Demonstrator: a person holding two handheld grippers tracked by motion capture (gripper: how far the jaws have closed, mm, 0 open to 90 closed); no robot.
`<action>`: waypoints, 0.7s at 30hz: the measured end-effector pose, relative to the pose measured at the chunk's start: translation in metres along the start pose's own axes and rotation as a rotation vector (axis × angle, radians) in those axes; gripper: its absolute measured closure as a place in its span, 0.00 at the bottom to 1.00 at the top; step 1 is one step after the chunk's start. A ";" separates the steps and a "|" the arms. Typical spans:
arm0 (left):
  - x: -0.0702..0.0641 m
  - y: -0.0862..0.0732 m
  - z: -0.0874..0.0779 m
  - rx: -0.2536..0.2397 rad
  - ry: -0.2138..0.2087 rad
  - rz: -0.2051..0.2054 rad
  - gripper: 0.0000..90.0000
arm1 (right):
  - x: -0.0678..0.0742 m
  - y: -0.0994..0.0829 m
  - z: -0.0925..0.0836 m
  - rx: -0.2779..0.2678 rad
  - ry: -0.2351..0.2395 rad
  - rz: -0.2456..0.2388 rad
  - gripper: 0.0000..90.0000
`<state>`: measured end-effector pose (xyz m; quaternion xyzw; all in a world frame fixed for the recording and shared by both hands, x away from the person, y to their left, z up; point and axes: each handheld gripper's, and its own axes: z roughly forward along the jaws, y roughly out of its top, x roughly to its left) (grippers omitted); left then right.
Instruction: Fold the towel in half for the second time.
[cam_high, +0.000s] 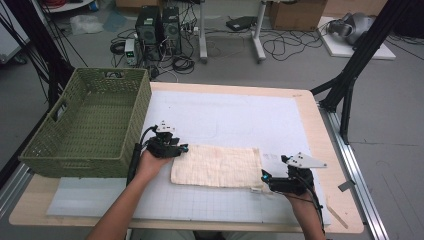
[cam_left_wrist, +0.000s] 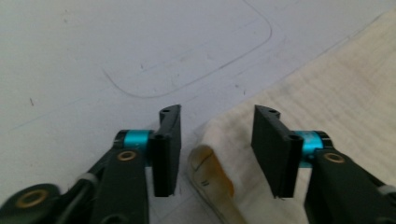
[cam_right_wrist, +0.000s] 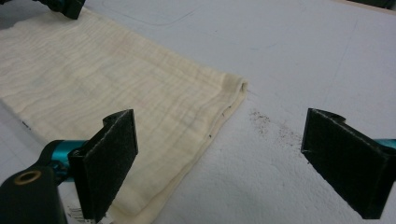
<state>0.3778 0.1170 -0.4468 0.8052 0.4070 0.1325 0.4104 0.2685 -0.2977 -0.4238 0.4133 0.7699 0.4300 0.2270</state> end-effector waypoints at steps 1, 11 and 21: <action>-0.001 -0.001 -0.001 0.000 0.014 0.022 0.66 | 0.000 0.000 0.001 0.001 -0.001 -0.003 0.11; -0.007 -0.010 -0.006 -0.046 0.002 0.067 0.93 | 0.002 0.001 0.012 0.047 0.005 -0.008 0.11; -0.006 -0.008 -0.015 -0.109 -0.022 0.007 0.92 | -0.012 0.025 0.034 0.047 0.029 0.006 0.11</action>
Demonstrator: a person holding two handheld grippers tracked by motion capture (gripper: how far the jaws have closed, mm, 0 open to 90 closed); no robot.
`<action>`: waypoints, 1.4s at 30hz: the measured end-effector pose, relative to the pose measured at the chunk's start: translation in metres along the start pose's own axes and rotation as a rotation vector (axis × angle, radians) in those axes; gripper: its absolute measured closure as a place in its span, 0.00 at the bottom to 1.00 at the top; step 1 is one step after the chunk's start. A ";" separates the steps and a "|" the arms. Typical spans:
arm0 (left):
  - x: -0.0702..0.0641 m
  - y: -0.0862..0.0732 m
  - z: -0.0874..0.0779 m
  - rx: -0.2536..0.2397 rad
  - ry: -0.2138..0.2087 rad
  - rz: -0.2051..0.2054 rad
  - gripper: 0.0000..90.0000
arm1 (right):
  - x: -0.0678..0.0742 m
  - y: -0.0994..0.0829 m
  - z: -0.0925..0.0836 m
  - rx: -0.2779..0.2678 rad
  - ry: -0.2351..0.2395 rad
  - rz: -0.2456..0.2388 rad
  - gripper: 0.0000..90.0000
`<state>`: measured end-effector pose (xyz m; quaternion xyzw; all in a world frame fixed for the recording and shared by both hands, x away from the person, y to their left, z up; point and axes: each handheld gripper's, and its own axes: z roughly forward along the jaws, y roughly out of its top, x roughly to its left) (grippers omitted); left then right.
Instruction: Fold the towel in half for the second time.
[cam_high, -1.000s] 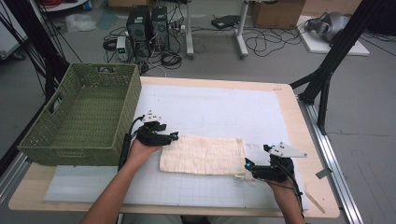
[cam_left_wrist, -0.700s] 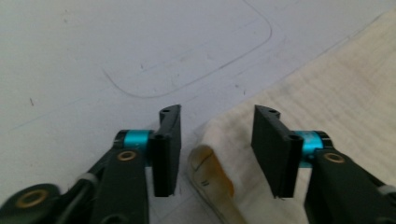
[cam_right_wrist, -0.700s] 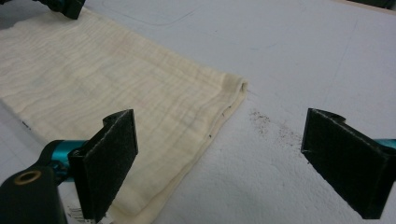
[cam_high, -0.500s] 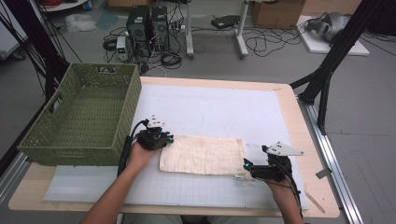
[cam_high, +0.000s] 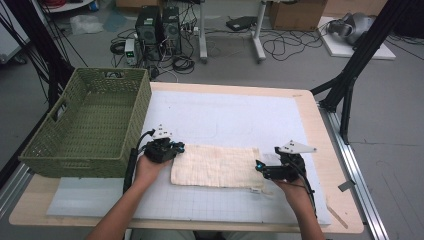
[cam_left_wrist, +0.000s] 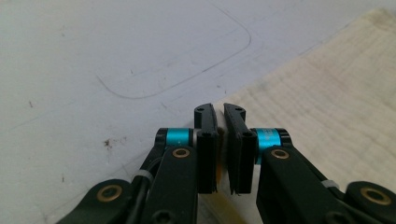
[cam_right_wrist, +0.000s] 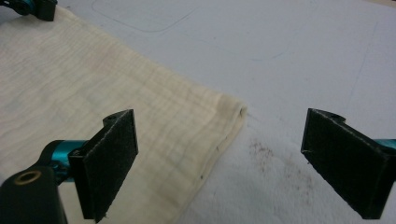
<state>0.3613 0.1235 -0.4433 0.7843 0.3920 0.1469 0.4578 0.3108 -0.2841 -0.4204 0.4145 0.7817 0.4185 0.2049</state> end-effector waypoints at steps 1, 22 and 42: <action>0.001 0.000 -0.001 -0.008 -0.005 -0.009 0.93 | -0.001 0.003 0.002 0.009 0.002 0.001 0.11; 0.005 0.000 -0.005 -0.020 -0.045 -0.037 0.93 | -0.021 0.026 0.045 0.167 0.018 -0.047 0.58; 0.006 0.001 -0.009 -0.070 -0.032 -0.034 0.94 | -0.017 0.022 0.055 0.149 0.021 -0.116 0.93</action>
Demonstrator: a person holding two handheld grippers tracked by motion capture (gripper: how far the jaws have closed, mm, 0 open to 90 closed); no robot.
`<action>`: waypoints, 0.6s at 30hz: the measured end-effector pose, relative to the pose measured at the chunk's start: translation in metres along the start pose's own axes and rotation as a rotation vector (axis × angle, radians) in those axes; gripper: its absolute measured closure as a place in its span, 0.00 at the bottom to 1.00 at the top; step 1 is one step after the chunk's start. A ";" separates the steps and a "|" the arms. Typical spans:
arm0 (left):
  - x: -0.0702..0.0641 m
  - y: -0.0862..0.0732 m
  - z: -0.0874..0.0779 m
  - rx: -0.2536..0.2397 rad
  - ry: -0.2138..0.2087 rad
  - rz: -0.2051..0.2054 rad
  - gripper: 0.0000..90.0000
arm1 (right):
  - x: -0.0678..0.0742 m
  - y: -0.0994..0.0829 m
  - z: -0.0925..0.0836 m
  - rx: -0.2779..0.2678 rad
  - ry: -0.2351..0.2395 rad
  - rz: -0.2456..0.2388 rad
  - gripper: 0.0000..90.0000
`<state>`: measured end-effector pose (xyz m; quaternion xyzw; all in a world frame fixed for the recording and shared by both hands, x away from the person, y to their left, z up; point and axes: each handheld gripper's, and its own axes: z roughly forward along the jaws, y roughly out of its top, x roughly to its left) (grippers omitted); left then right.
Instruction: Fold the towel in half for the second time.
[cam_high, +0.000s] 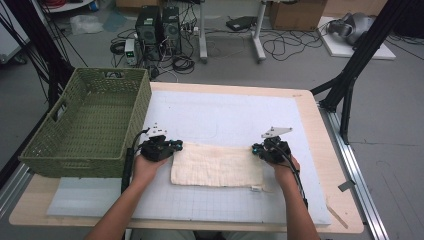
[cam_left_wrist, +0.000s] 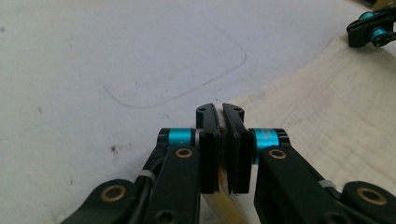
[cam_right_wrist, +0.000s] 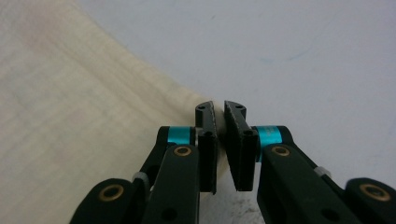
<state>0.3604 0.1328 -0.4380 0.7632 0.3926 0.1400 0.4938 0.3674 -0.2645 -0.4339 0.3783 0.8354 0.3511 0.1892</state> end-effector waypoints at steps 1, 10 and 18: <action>0.000 0.001 -0.001 -0.016 -0.001 0.005 0.94 | 0.000 0.000 -0.002 -0.025 -0.013 0.000 0.93; -0.008 0.001 -0.013 -0.065 -0.022 0.027 0.94 | 0.010 -0.006 -0.019 -0.125 -0.049 -0.046 0.93; -0.019 -0.003 -0.021 -0.059 -0.040 0.035 0.94 | 0.022 -0.020 -0.040 -0.182 -0.008 -0.061 0.93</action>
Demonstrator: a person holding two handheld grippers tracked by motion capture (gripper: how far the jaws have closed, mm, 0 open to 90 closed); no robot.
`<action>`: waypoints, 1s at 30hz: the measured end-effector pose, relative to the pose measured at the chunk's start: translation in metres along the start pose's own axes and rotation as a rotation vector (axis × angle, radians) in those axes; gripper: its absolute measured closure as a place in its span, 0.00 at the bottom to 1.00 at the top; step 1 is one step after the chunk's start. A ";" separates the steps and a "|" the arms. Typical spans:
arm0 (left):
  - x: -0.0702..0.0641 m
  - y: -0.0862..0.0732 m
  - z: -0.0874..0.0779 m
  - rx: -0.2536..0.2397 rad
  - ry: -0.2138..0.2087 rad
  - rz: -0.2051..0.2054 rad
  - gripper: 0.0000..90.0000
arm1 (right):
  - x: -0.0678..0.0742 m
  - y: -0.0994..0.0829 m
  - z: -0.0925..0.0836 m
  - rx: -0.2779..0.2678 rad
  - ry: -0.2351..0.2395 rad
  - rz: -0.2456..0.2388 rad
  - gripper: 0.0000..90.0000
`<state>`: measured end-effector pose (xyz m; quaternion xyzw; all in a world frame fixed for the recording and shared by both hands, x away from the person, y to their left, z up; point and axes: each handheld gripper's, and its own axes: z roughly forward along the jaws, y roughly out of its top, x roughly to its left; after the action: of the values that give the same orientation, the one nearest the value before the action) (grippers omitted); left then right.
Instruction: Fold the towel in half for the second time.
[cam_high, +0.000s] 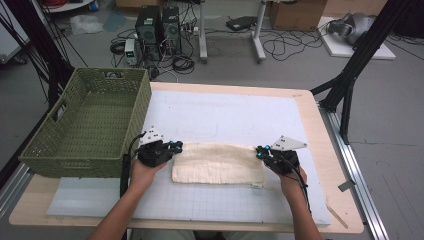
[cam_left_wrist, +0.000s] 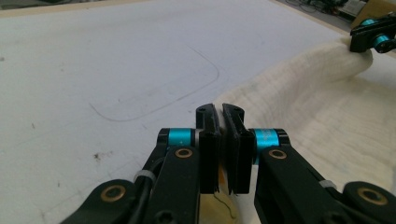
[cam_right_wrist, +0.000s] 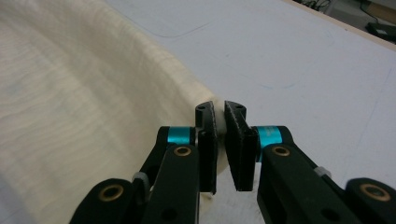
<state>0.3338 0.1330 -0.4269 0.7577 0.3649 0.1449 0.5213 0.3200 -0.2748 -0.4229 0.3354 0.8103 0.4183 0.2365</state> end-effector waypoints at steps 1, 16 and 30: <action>-0.002 0.000 -0.002 -0.013 0.000 0.004 0.94 | 0.003 -0.002 -0.003 -0.003 0.003 -0.002 0.93; -0.021 -0.017 -0.022 -0.005 -0.040 0.012 0.93 | 0.025 -0.021 -0.034 0.001 0.054 -0.041 0.93; -0.028 -0.030 -0.029 0.043 -0.036 -0.038 0.67 | 0.034 -0.036 -0.042 0.041 0.071 -0.047 0.93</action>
<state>0.2847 0.1387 -0.4368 0.7642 0.3727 0.1133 0.5140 0.2574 -0.2865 -0.4341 0.3058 0.8342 0.4078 0.2104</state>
